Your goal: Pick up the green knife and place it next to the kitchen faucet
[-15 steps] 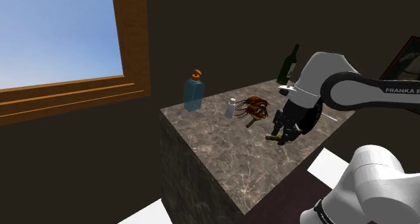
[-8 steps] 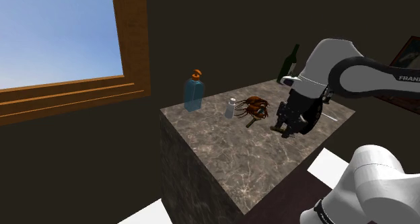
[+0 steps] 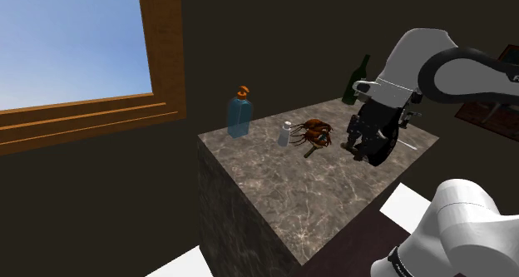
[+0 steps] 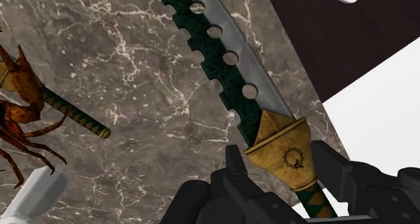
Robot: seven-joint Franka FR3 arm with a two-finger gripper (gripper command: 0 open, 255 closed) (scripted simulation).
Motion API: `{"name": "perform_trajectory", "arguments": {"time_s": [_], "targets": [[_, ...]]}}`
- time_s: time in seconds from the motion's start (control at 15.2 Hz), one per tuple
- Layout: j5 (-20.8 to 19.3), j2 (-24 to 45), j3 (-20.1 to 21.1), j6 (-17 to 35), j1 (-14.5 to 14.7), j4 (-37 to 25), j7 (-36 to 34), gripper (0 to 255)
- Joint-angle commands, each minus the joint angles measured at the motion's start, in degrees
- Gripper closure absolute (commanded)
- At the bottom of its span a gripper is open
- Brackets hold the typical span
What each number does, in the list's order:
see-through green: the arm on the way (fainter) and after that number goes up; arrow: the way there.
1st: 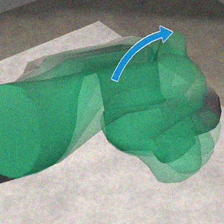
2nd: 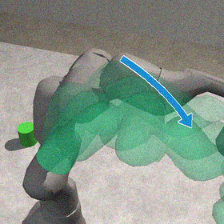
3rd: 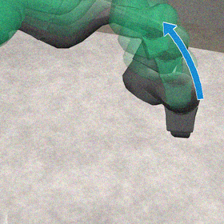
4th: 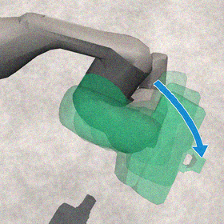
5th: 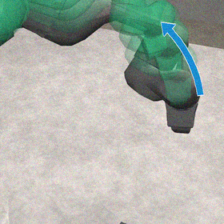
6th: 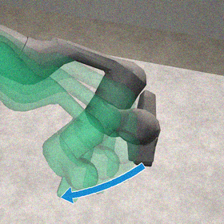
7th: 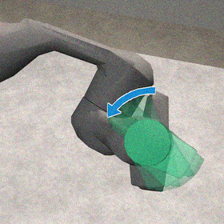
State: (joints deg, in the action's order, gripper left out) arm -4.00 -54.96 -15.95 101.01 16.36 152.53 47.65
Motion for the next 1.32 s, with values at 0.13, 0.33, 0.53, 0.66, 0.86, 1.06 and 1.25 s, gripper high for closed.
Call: {"name": "perform_trajectory", "arguments": {"time_s": [0.13,0.33,0.53,0.66,0.86,1.06,1.25], "targets": [[0.54,0.33,0.58,-2.9,0.38,-3.25,-0.38,255],[0.88,0.71,0.94,-4.98,0.63,-5.73,-0.61,255],[1.21,1.2,1.26,-7.02,0.87,-8.27,-0.83,255],[1.42,1.58,1.46,-8.35,1.04,-10.01,-0.97,255],[1.72,2.23,1.73,-10.34,1.29,-12.66,-1.17,255],[2.02,2.97,1.98,-12.3,1.53,-15.38,-1.37,255],[2.3,3.8,2.2,-14.25,1.77,-18.17,-1.56,255]]}}
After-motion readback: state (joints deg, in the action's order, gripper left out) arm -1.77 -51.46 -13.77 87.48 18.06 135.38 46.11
